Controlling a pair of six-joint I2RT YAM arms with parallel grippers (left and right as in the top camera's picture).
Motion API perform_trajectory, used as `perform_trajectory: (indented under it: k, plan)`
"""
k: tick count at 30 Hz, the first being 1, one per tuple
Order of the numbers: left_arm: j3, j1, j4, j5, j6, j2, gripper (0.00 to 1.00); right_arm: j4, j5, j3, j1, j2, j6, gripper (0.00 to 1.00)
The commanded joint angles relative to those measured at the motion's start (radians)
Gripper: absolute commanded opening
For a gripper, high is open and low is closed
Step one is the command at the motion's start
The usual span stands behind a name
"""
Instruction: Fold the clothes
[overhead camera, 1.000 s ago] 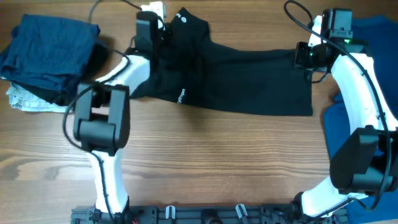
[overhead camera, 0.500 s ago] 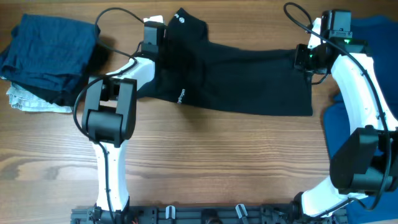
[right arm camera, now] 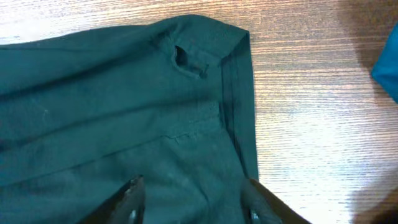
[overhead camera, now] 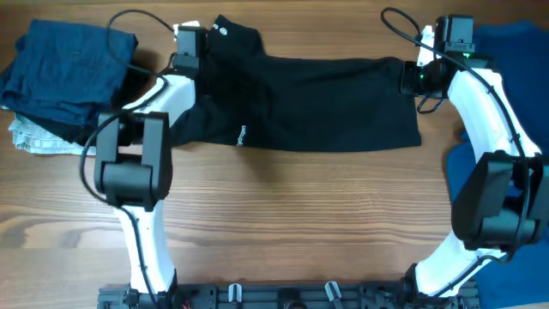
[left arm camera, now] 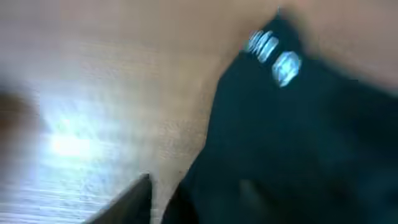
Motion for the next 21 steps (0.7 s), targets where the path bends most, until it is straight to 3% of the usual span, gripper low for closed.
perform_trajectory:
  k: [1,8,12,21]
  plan:
    - [0.017,0.010,0.037,0.090,0.006,-0.209,0.59,0.012,-0.023,0.014,-0.003,0.002,0.034,0.54]
    - [0.042,0.025,0.100,0.123,0.003,-0.116,0.71,0.178,-0.071,0.014,0.000,0.048,0.074,0.60]
    - [0.069,0.032,0.223,0.175,0.003,0.008,0.72,0.293,-0.072,0.014,0.001,0.131,0.077,0.62]
    - [0.261,0.035,0.248,0.277,0.002,0.211,0.75,0.444,-0.023,0.013,0.003,0.220,0.063,0.61]
